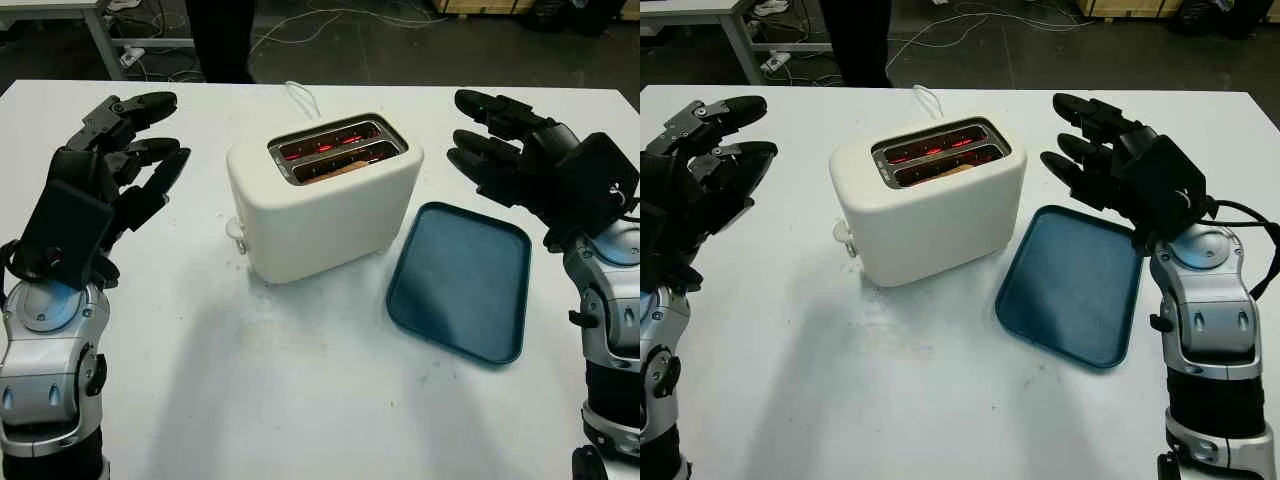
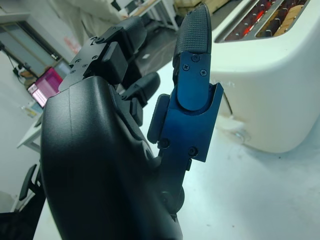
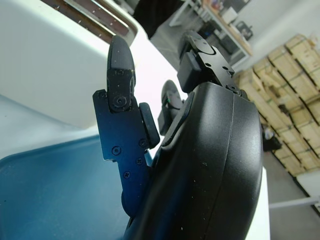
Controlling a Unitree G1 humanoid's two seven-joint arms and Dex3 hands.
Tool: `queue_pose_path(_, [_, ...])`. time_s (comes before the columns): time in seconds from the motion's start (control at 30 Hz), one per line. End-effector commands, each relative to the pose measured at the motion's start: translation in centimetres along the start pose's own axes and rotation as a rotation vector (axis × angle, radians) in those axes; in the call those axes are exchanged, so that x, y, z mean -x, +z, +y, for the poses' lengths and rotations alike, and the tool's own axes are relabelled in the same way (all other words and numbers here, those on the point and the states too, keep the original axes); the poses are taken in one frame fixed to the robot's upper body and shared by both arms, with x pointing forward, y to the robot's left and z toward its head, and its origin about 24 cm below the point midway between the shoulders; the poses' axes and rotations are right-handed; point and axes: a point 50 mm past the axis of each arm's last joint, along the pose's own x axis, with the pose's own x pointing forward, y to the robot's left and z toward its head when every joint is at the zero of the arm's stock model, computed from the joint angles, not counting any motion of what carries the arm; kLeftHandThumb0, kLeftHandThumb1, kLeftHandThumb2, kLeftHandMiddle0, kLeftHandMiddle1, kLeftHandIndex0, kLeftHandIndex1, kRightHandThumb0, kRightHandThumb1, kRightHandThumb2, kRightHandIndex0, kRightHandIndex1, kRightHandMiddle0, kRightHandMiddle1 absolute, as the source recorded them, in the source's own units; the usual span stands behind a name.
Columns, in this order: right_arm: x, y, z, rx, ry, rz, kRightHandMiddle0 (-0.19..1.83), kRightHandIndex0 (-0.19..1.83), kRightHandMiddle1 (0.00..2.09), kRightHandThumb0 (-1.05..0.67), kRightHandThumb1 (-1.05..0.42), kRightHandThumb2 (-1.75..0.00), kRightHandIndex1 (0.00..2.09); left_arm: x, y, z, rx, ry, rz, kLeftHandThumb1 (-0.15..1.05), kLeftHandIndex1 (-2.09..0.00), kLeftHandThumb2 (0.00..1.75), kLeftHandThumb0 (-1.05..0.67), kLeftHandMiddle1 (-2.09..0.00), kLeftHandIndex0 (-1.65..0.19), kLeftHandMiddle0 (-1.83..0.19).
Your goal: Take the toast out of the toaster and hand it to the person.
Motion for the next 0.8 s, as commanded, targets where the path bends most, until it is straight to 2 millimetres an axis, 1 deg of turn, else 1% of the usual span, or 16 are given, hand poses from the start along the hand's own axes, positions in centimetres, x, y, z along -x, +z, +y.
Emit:
queue_pose_path(0.0, [0.16,0.07,0.02,0.017,-0.002,0.000,0.33,0.33,0.01,-0.42,-0.92,-0.30,0.02,0.26,0.08,0.07,-0.001,0.008,-0.008,0.92,-0.55,0.19,-0.70,-0.91,-0.35,-0.22])
queue_pose_path(0.43, [0.12,-0.06,0.09,-0.011,-0.002,0.000,0.33,0.33,0.01,-0.41,-0.92,-0.30,0.02,0.29,0.05,0.10,-0.003,0.003,-0.005,0.92,-0.54,0.19,-0.70,-0.89,-0.35,-0.22])
queue_pose_path(0.7, [0.05,0.01,0.06,0.013,0.002,0.000,0.34,0.34,0.01,-0.43,-0.92,-0.31,0.02,0.25,0.14,0.08,-0.003,0.004,-0.011,0.92,-0.54,0.19,-0.69,-0.90,-0.36,-0.22])
queue_pose_path(0.77, [0.05,0.01,0.07,-0.002,0.005,0.001,0.33,0.33,0.00,-0.41,-0.92,-0.31,0.02,0.27,0.13,0.09,-0.002,0.004,-0.012,0.92,-0.54,0.19,-0.69,-0.90,-0.35,-0.22])
